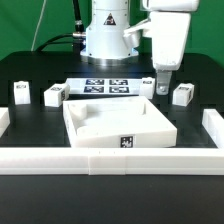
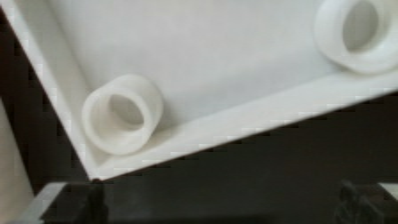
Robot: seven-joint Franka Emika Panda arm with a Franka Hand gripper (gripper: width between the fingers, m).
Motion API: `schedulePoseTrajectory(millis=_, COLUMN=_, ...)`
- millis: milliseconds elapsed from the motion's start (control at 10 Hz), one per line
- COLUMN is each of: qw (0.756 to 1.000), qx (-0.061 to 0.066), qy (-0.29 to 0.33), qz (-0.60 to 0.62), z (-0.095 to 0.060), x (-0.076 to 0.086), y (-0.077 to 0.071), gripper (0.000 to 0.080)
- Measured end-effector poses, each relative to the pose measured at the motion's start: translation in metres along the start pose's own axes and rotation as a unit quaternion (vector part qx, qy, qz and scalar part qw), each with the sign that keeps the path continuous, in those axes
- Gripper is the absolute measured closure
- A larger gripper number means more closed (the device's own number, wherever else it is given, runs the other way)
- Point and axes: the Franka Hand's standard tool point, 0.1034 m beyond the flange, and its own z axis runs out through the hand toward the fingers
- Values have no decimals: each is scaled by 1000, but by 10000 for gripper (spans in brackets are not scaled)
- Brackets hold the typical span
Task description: Assemble one leg
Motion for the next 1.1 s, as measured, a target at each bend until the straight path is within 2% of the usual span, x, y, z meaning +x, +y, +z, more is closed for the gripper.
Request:
schedulePoseTrajectory(millis=100, qw=1000, qx=-4, qy=3, qz=-30, z=4, x=-13, y=-8, gripper=150)
schedulePoseTrajectory(millis=400, qw=996, qx=7, qy=-3, qz=-85, z=10, x=-46, y=-16, gripper=150)
schedulePoseTrajectory(millis=700, qw=998, qx=7, qy=-2, qz=-68, z=11, x=-46, y=-16, gripper=150)
schedulePoseTrajectory(millis=900, qw=997, qx=13, qy=0, qz=-81, z=21, x=-46, y=-21, gripper=150)
schedulePoseTrajectory(millis=1100, qw=997, qx=21, qy=0, qz=-76, z=28, x=-60, y=-34, gripper=150)
